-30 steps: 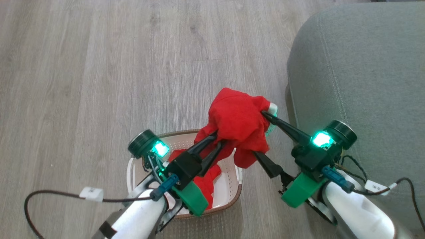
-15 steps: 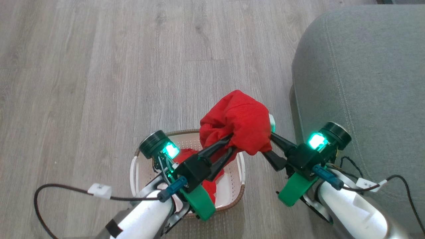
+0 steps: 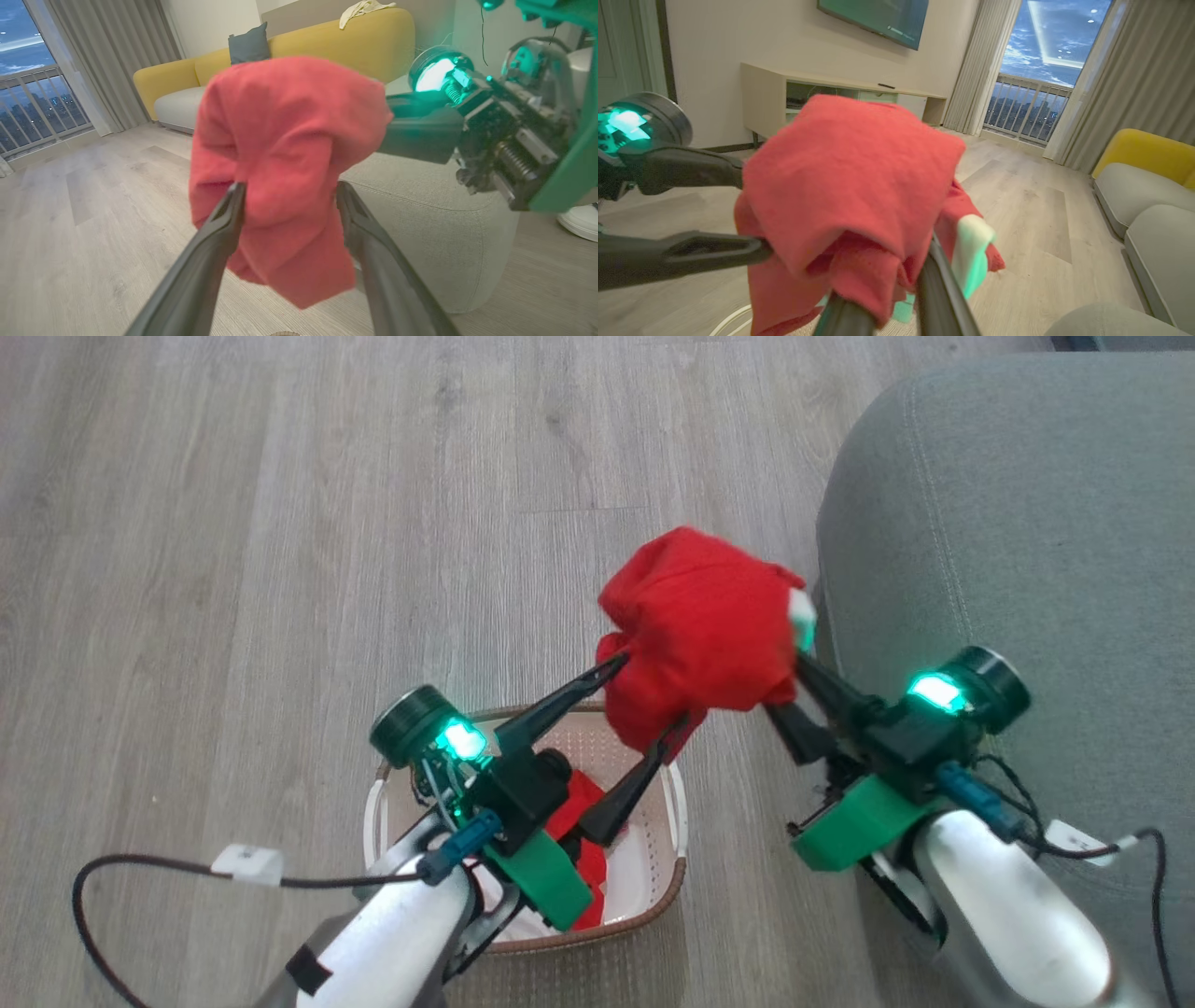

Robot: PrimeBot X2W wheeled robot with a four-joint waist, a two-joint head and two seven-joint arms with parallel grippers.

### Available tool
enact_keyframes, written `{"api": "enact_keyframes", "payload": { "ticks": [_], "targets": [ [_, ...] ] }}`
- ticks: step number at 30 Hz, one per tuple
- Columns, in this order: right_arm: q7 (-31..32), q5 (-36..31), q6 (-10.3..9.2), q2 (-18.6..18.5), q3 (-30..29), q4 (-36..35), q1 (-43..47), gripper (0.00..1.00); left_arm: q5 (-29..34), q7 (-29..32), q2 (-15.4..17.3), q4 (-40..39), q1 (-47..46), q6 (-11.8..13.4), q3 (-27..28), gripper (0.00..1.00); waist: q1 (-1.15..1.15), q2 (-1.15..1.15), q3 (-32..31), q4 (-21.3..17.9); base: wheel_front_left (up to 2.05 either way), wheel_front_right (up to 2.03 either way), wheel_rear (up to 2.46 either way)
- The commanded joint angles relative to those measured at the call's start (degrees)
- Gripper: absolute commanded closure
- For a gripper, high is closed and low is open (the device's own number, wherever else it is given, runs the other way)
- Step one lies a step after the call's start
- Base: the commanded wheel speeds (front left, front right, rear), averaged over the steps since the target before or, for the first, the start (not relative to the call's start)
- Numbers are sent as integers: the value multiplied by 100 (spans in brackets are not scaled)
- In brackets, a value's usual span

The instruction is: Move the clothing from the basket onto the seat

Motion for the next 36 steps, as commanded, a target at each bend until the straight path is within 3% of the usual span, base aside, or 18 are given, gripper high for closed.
{"api": "enact_keyframes", "payload": {
  "ticks": [1,13,23,36],
  "targets": [
    [-38,-37,-1,88,-79,-219,38,100,47,-27,-14,-164,-58,38,254,0,0,0,-11,-5,0,0,0],
    [-38,-21,-1,419,-1401,-356,495,100,132,-27,-96,290,450,13,485,0,0,0,-111,-28,0,0,0],
    [-38,93,-1,635,-2248,-73,901,100,191,-27,-274,716,856,3,565,0,0,0,-205,-8,0,0,0],
    [-38,59,-1,753,-2517,154,937,100,223,-27,-390,912,1022,-7,745,0,0,0,-171,-97,0,0,0]
  ]
}}
